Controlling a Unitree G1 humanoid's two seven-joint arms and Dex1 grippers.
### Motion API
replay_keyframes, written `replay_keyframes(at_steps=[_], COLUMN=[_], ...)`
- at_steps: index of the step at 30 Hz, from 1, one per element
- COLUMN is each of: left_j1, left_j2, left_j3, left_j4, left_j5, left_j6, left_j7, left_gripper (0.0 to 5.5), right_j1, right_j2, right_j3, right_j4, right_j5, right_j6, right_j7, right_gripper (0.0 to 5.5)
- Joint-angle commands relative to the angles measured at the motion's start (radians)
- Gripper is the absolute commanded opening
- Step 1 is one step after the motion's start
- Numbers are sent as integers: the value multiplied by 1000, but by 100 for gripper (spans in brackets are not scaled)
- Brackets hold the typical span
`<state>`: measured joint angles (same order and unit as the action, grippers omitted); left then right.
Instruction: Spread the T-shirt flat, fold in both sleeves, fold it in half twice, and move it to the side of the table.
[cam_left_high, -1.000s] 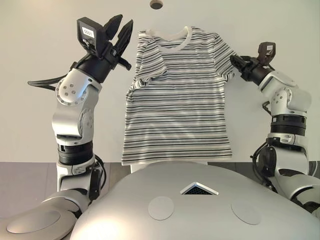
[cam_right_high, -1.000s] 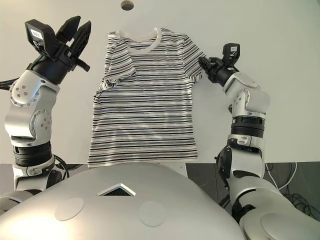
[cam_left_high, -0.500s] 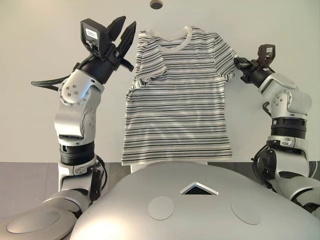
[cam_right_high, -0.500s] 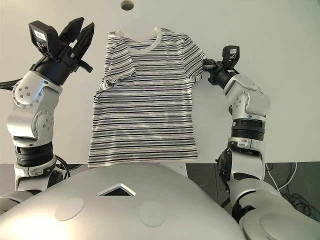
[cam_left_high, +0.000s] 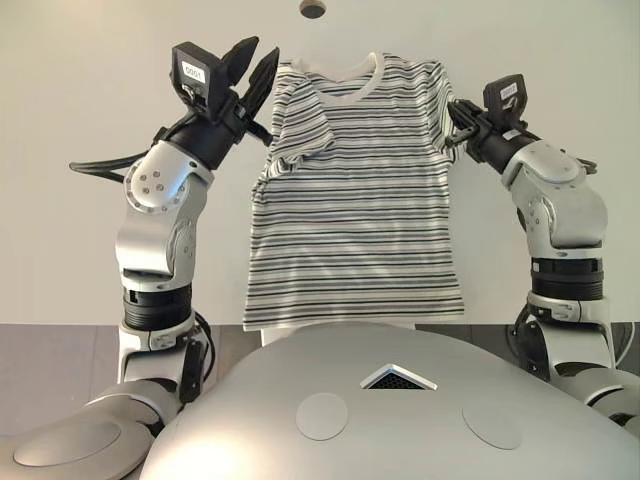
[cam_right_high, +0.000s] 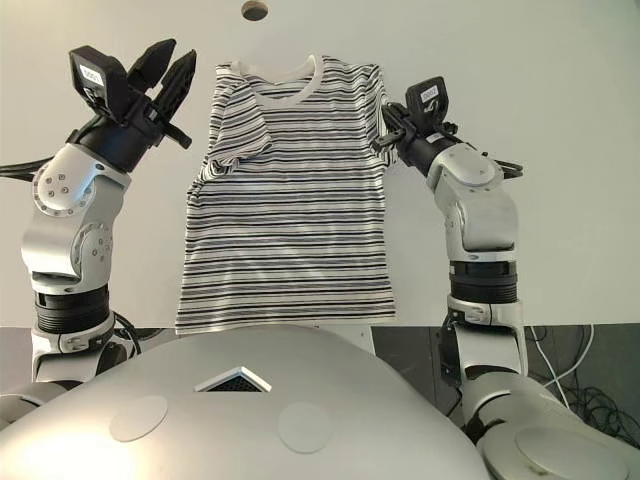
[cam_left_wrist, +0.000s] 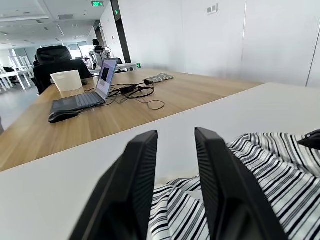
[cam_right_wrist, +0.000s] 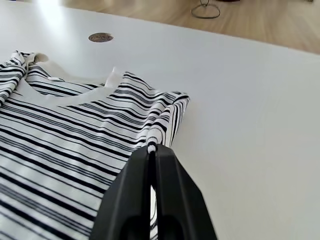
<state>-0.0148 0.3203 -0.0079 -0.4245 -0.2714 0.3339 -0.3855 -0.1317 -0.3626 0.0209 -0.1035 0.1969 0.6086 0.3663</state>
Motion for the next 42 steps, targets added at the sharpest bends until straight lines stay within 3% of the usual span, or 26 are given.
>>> replay_keyframes(at_steps=[1,14,20,24,27,29,31,35,39,42], left_j1=[0,8,10,2,24,88,183,437,651,774], left_j2=[9,7,2,-5,23,93,202,451,586,603], left_j3=[-8,-40,-49,-49,-51,-34,-11,60,161,246], left_j4=[17,22,36,62,88,109,141,205,278,304], left_j5=[16,45,86,146,223,243,296,517,725,782], left_j6=[-12,-35,-71,-141,-297,-410,-554,-999,-1341,-1465], left_j7=[-11,-5,10,39,38,-26,-91,-142,-100,-77], left_gripper=[139,139,139,139,139,139,139,139,139,166], right_j1=[-31,-96,-64,-43,70,168,270,587,836,990], right_j2=[43,94,64,49,-43,-109,-164,-385,-474,-540], right_j3=[43,284,374,364,282,136,-43,-299,-391,-417], right_j4=[-38,77,70,22,-223,-371,-426,-355,-287,-288], right_j5=[-20,-195,-279,-249,-91,12,56,-9,-173,-283], right_j6=[20,-22,-49,-30,24,12,-118,-509,-881,-996], right_j7=[-30,-29,7,68,230,294,331,588,678,739], right_gripper=[2,2,122,125,125,125,125,125,125,126])
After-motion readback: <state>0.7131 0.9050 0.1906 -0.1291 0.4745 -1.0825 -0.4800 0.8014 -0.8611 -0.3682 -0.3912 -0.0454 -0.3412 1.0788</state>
